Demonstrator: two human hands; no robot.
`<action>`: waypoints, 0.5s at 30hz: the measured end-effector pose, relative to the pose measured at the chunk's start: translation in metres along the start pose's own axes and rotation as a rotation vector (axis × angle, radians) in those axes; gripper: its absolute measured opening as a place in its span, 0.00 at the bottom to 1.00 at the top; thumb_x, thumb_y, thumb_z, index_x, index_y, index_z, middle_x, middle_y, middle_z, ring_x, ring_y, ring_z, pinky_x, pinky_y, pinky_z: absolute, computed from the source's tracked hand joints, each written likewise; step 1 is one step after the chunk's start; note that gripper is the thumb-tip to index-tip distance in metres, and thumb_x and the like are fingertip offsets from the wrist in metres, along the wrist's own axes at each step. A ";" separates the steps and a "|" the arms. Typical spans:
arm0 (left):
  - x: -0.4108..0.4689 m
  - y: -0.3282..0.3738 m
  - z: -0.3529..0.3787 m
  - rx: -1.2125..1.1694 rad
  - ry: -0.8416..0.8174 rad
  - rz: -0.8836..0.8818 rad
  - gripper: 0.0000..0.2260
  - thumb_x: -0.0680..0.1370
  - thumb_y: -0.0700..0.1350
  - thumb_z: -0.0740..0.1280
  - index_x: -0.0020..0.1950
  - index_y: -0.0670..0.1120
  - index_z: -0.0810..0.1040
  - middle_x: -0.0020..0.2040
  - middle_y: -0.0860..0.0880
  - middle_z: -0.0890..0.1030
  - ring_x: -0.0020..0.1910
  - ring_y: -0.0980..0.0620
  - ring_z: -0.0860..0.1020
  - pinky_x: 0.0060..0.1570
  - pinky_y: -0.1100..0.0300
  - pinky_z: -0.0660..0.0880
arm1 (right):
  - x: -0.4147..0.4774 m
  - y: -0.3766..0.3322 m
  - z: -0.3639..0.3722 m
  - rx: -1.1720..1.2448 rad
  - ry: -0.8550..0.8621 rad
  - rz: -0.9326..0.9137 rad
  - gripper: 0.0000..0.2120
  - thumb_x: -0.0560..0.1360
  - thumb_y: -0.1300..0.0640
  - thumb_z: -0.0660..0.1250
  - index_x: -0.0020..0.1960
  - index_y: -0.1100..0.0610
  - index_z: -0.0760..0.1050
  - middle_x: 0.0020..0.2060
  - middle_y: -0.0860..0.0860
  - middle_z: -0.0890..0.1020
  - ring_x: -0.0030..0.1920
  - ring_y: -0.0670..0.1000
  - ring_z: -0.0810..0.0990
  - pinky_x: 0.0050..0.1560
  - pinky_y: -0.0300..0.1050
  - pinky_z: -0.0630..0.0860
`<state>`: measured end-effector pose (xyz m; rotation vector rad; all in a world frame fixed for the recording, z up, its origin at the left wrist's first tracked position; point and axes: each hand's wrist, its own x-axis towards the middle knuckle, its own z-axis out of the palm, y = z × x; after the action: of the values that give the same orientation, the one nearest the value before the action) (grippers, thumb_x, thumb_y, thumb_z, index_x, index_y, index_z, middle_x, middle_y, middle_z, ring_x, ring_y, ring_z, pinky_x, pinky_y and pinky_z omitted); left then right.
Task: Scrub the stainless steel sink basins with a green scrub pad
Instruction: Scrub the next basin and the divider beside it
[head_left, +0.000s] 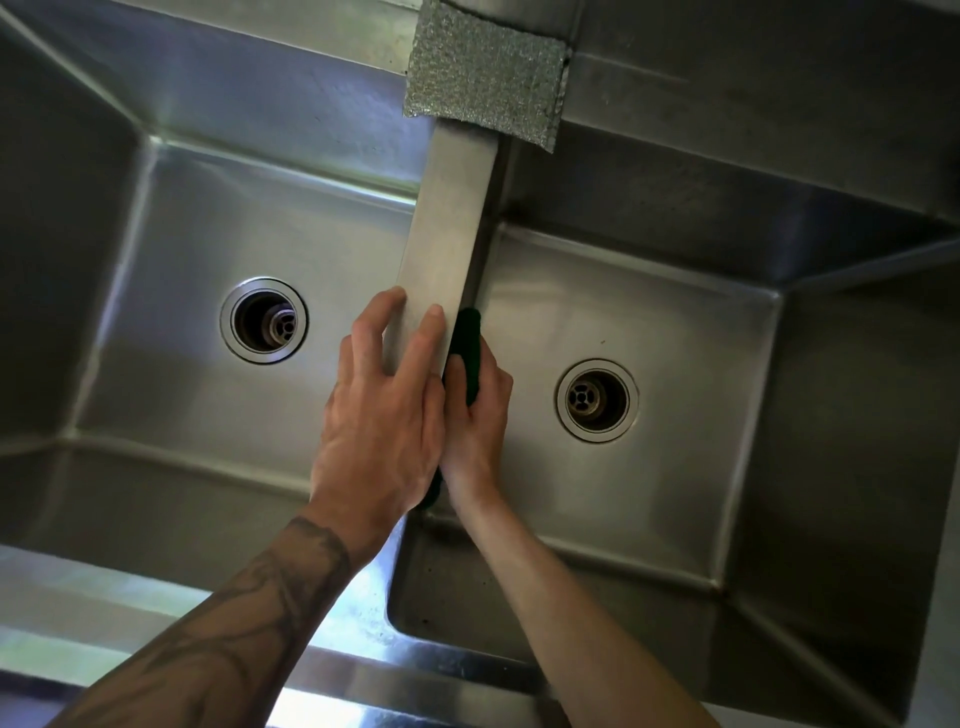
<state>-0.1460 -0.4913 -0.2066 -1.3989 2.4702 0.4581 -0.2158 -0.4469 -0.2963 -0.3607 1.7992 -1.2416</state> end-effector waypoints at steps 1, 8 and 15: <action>-0.001 -0.001 0.000 -0.019 0.008 -0.024 0.40 0.81 0.53 0.19 0.85 0.46 0.56 0.86 0.45 0.55 0.82 0.42 0.53 0.75 0.57 0.63 | 0.008 0.000 0.001 -0.010 -0.001 0.076 0.17 0.87 0.51 0.58 0.75 0.47 0.73 0.65 0.54 0.75 0.66 0.47 0.76 0.69 0.51 0.76; -0.002 0.003 -0.003 -0.031 0.006 0.000 0.32 0.86 0.45 0.25 0.85 0.40 0.55 0.85 0.39 0.57 0.83 0.32 0.51 0.79 0.47 0.59 | -0.022 -0.019 0.000 0.107 0.012 -0.084 0.17 0.85 0.42 0.60 0.73 0.35 0.71 0.63 0.42 0.73 0.67 0.45 0.77 0.67 0.44 0.77; -0.004 0.004 -0.004 -0.368 0.223 -0.049 0.25 0.88 0.50 0.48 0.77 0.41 0.73 0.78 0.35 0.66 0.69 0.34 0.73 0.62 0.41 0.80 | 0.020 -0.004 0.000 -0.001 -0.027 0.124 0.16 0.88 0.56 0.57 0.72 0.54 0.75 0.63 0.60 0.76 0.63 0.57 0.79 0.66 0.57 0.78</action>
<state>-0.1482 -0.4878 -0.2014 -1.7295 2.6135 0.8202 -0.2281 -0.4620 -0.3033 -0.2615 1.7715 -1.1446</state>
